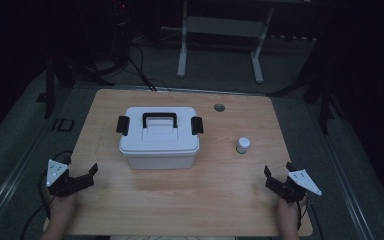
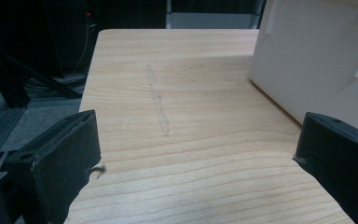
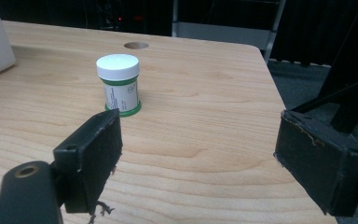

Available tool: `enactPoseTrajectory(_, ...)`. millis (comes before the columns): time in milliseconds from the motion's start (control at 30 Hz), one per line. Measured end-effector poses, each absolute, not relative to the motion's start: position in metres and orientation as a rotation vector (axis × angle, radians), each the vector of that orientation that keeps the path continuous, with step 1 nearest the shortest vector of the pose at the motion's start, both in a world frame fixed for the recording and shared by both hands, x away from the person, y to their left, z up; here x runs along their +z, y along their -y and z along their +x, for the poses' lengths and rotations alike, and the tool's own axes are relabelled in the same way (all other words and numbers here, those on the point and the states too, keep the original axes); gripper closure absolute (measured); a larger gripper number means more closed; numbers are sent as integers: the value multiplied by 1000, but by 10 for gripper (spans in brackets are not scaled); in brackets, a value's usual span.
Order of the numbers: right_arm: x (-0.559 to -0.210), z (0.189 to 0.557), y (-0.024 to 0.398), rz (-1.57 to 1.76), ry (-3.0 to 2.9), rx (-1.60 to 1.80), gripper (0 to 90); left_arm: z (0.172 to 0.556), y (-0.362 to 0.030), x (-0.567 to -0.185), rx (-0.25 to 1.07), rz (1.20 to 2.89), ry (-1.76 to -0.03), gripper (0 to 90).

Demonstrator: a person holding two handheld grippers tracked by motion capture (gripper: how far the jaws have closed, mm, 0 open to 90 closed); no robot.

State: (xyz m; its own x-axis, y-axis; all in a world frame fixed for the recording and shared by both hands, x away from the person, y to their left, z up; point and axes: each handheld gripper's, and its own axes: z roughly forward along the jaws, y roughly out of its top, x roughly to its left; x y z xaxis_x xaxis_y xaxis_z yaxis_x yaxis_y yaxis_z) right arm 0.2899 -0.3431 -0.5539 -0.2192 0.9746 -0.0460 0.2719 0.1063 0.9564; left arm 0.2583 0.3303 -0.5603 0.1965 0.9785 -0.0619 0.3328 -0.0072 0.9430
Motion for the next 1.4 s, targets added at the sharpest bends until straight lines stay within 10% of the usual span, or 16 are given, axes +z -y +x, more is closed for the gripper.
enactPoseTrajectory(1400,-496,351,276,1117,-1759,1093,159,319,-326,-535,573,1736,-1065,0)
